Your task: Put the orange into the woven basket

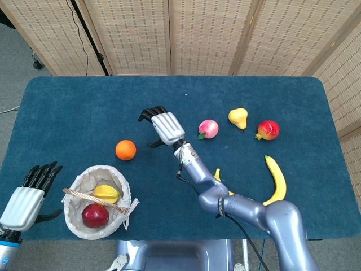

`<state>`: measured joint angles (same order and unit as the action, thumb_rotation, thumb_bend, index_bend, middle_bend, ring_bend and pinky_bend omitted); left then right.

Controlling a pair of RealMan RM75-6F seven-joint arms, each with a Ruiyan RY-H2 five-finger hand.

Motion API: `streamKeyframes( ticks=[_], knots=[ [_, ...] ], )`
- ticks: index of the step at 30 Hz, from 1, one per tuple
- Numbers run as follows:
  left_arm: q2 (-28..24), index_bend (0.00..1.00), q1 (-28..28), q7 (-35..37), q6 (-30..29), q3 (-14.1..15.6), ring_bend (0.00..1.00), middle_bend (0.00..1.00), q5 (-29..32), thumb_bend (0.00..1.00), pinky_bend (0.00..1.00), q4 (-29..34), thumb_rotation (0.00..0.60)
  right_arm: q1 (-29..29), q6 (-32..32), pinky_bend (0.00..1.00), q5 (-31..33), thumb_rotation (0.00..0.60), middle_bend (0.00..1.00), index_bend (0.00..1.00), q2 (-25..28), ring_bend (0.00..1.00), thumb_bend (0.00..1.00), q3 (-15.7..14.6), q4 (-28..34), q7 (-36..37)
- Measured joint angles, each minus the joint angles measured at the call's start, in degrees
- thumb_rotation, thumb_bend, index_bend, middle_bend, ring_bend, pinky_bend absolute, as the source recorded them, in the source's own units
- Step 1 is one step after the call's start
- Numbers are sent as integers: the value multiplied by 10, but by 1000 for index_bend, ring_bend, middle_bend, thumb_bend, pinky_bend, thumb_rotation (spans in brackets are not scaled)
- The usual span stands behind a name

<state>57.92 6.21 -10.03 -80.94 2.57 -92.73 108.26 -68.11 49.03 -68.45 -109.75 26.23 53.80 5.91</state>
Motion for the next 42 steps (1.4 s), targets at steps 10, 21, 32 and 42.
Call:
streamKeyframes(
  ticks=[10, 21, 32, 42],
  knots=[
    [3, 0, -2, -7, -6, -2, 0, 0, 2, 18, 0, 2, 600, 82, 0, 142, 113, 600, 234, 336, 240, 212, 0, -11, 376, -171],
    [10, 0, 2, -13, 3, -6, 0, 0, 17, 18, 0, 0, 600, 231, 93, 142, 94, 600, 233, 344, 507, 212, 0, -92, 654, -283],
    [17, 0, 7, -28, 13, -6, 0, 0, 23, 18, 0, 3, 600, 384, 218, 142, -101, 600, 233, 346, 531, 212, 0, -207, 616, -233],
    [28, 0, 15, -31, 24, -13, 0, 0, 40, 18, 0, -7, 600, 481, 298, 138, -139, 600, 192, 312, 490, 178, 0, -258, 473, -157]
  ],
)
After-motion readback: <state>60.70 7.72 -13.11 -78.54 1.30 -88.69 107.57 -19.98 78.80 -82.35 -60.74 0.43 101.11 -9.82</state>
